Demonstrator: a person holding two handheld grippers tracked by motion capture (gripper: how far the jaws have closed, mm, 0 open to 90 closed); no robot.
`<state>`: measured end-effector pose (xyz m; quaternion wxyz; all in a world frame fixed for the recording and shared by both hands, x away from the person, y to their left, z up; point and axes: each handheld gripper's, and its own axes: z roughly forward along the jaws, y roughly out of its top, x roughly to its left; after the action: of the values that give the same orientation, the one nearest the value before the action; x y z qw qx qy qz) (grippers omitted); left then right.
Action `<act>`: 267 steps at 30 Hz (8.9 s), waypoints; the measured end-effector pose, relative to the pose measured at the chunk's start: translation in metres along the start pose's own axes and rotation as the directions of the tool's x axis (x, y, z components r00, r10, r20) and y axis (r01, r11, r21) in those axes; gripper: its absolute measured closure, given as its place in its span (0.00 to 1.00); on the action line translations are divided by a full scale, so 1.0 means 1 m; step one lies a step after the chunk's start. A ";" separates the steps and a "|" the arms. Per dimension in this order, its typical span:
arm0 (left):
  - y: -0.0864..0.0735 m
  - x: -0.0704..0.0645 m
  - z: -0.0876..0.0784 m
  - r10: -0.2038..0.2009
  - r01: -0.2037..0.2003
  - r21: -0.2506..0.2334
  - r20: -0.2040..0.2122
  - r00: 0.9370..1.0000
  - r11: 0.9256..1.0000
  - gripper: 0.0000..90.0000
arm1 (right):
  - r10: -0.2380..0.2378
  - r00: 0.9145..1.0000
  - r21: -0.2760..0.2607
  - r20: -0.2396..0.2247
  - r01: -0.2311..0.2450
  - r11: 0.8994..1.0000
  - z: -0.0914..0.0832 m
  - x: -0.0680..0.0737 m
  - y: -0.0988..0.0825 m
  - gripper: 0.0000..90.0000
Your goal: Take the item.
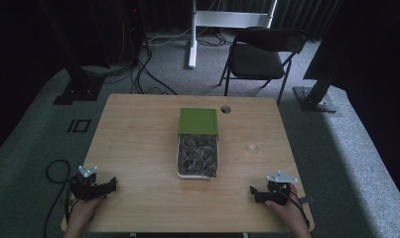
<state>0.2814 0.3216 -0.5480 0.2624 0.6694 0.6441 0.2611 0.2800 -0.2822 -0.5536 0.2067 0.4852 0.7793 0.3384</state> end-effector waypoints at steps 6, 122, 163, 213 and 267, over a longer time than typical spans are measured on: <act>0.000 0.001 0.000 0.009 -0.009 0.000 0.007 1.000 1.000 0.00 | -0.002 1.000 0.000 -0.001 0.002 1.000 0.000 0.000 0.000 0.13; 0.000 0.002 0.000 0.013 -0.013 0.000 0.012 1.000 1.000 0.00 | -0.228 0.959 -0.219 -0.166 0.190 0.957 0.026 0.164 0.127 0.38; 0.000 0.002 0.000 0.013 -0.013 0.001 0.012 1.000 1.000 0.00 | -0.153 0.982 -0.130 -0.115 0.138 0.982 0.053 0.171 0.118 0.71; 0.000 0.002 0.000 0.013 -0.013 0.000 0.012 1.000 1.000 0.00 | -0.137 0.973 -0.289 -0.183 0.080 0.954 -0.004 0.141 0.164 0.84; 0.000 0.001 0.000 0.011 -0.011 0.000 0.011 1.000 1.000 0.00 | 0.067 0.997 -0.362 0.048 -0.045 0.931 -0.034 0.016 0.163 0.84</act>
<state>0.2816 0.3230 -0.5480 0.2646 0.6745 0.6388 0.2588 0.3511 -0.2304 -0.4112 0.3054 0.4709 0.6834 0.4669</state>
